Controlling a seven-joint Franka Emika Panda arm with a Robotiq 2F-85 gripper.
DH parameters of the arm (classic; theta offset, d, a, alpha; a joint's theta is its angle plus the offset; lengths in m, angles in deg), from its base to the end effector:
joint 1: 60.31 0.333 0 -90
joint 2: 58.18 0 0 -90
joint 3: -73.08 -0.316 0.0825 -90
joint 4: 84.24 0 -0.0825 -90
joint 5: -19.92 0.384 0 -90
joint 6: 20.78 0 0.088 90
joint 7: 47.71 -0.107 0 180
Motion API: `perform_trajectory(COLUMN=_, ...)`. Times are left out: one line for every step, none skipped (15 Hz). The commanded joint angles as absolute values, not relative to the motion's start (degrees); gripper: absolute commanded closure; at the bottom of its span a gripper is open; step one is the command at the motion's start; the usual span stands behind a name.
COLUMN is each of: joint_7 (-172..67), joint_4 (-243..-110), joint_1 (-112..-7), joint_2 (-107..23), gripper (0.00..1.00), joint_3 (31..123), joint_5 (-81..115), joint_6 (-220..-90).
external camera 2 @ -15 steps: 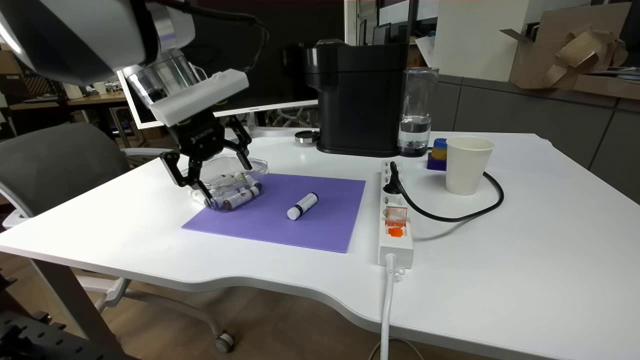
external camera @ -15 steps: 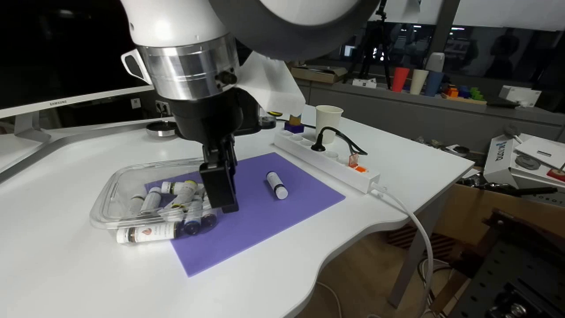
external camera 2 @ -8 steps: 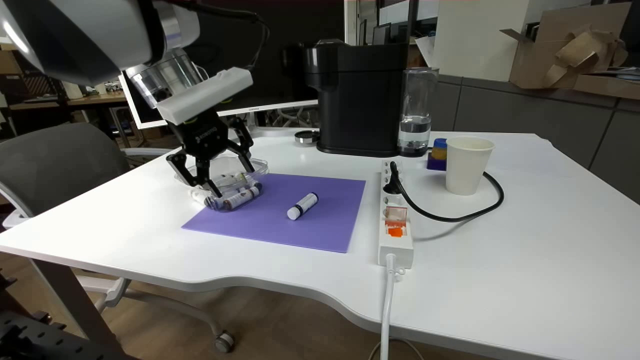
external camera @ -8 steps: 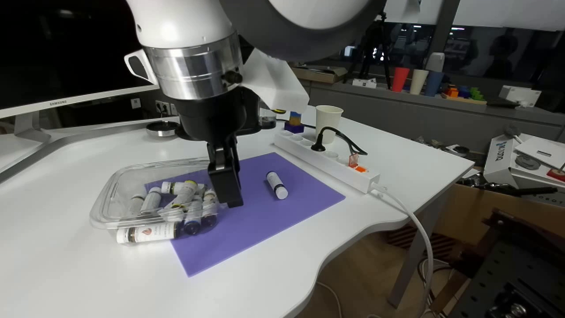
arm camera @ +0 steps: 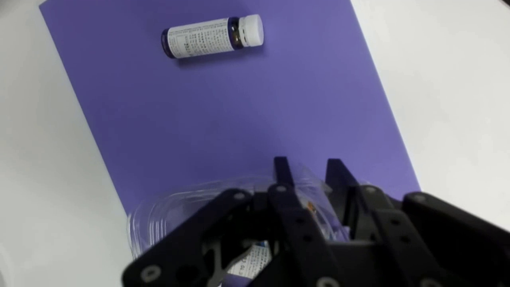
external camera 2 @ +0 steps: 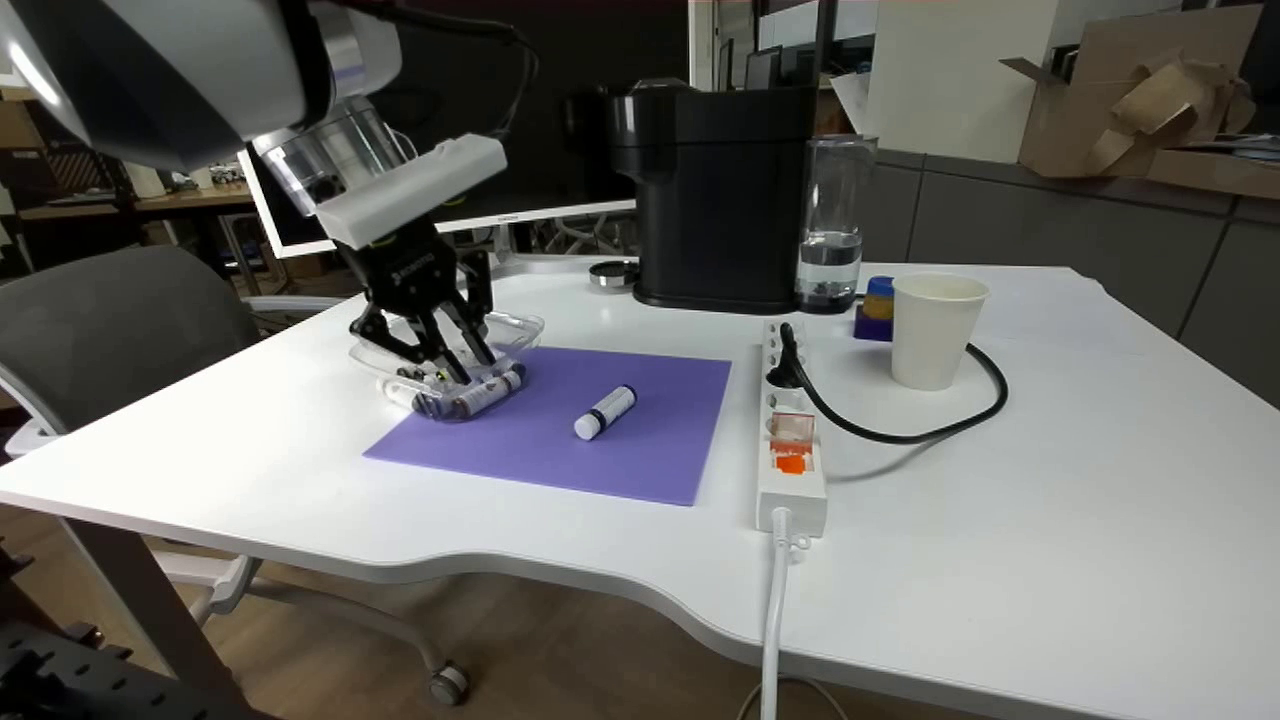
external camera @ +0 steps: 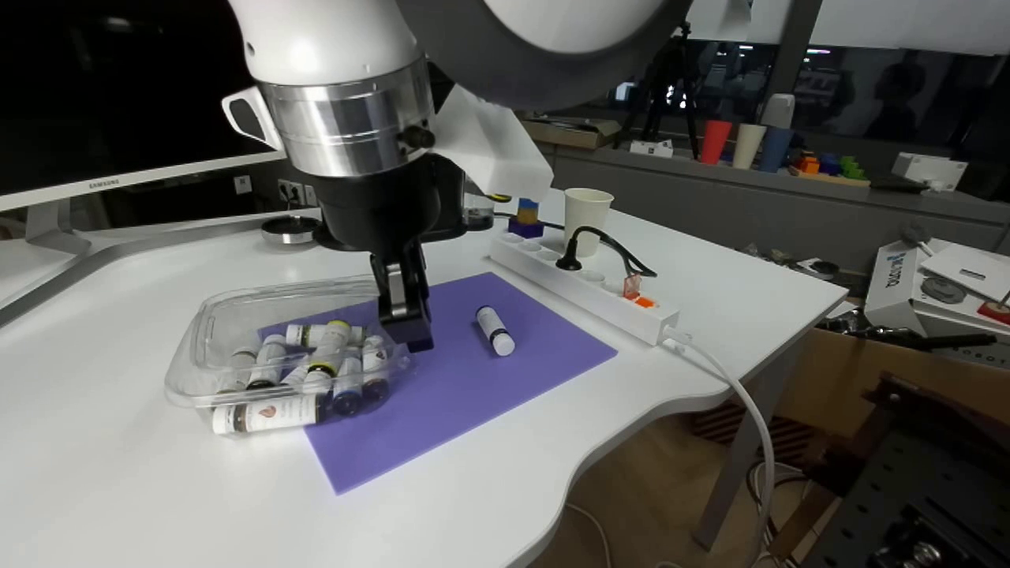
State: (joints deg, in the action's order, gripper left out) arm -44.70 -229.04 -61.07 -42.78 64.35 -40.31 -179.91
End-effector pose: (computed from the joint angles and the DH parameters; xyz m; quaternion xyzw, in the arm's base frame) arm 0.4268 0.1027 0.1692 0.8209 0.5490 0.0091 0.1573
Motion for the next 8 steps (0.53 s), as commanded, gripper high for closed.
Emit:
perform_trajectory(joint_7=-45.4, joint_4=-229.3, joint_1=-61.2, joint_2=-44.3, gripper=0.98, joint_3=64.8, joint_5=-42.1, joint_6=-181.1)
perform_trajectory(joint_7=-45.6, joint_4=-229.3, joint_1=-61.2, joint_2=-44.7, gripper=1.0, joint_3=64.8, joint_5=-42.3, joint_6=-181.5)
perform_trajectory(joint_7=-45.7, joint_4=-229.4, joint_1=-61.2, joint_2=-45.0, gripper=1.0, joint_3=64.9, joint_5=-42.4, joint_6=-181.9)
perform_trajectory(joint_7=-45.8, joint_4=-229.4, joint_1=-61.2, joint_2=-45.5, gripper=1.0, joint_3=64.9, joint_5=-42.5, joint_6=-182.3)
perform_trajectory(joint_7=-45.8, joint_4=-229.5, joint_1=-61.2, joint_2=-45.8, gripper=0.99, joint_3=64.9, joint_5=-42.5, joint_6=-182.7)
perform_trajectory(joint_7=-46.0, joint_4=-229.5, joint_1=-61.2, joint_2=-46.2, gripper=0.99, joint_3=64.9, joint_5=-42.5, joint_6=-183.1)
perform_trajectory(joint_7=-46.2, joint_4=-229.5, joint_1=-61.2, joint_2=-46.5, gripper=1.0, joint_3=64.9, joint_5=-42.2, joint_6=-183.4)
perform_trajectory(joint_7=-46.2, joint_4=-229.6, joint_1=-61.3, joint_2=-46.9, gripper=1.0, joint_3=64.8, joint_5=-41.5, joint_6=-183.5)
